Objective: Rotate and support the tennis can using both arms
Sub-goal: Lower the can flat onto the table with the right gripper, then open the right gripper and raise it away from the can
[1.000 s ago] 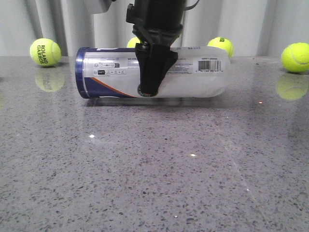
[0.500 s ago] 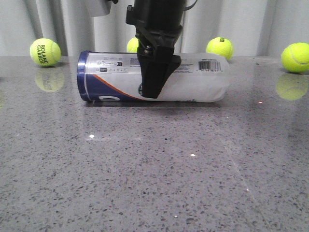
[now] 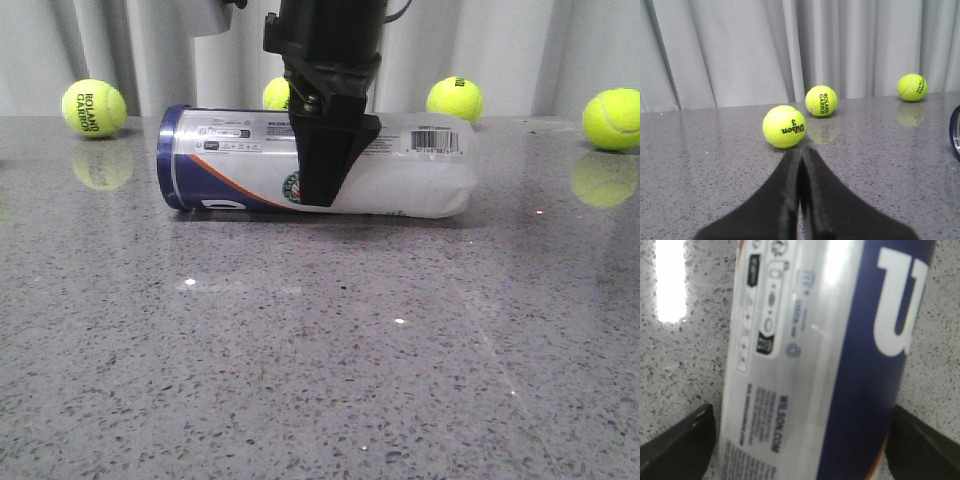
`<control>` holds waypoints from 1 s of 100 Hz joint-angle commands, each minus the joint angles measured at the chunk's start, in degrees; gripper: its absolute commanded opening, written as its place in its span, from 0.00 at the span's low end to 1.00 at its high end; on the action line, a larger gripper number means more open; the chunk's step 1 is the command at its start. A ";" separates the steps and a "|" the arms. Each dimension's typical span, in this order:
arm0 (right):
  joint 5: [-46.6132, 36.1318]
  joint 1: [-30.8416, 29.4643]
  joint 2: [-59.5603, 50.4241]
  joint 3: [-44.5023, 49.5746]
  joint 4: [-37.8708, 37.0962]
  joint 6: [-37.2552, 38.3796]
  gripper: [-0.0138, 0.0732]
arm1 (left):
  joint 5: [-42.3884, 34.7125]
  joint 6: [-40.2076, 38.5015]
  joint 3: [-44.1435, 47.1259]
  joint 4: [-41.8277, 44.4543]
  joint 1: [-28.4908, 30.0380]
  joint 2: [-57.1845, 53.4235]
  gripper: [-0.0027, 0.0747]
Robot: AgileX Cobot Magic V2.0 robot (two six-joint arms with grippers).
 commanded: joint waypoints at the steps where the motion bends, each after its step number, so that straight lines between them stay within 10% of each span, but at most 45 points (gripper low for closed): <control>1: -0.65 -0.08 -4.46 -2.00 -0.12 -0.50 0.91 | -4.62 -0.63 2.54 -0.06 -0.22 -1.85 0.01; 61: 4.35 -0.08 -11.70 -2.07 -0.17 1.50 0.91 | -4.62 -0.63 2.54 -0.06 -0.22 -1.85 0.01; 100: 11.29 -0.14 -13.96 -2.01 -7.15 32.16 0.91 | -4.62 -0.63 2.54 -0.06 -0.22 -1.85 0.01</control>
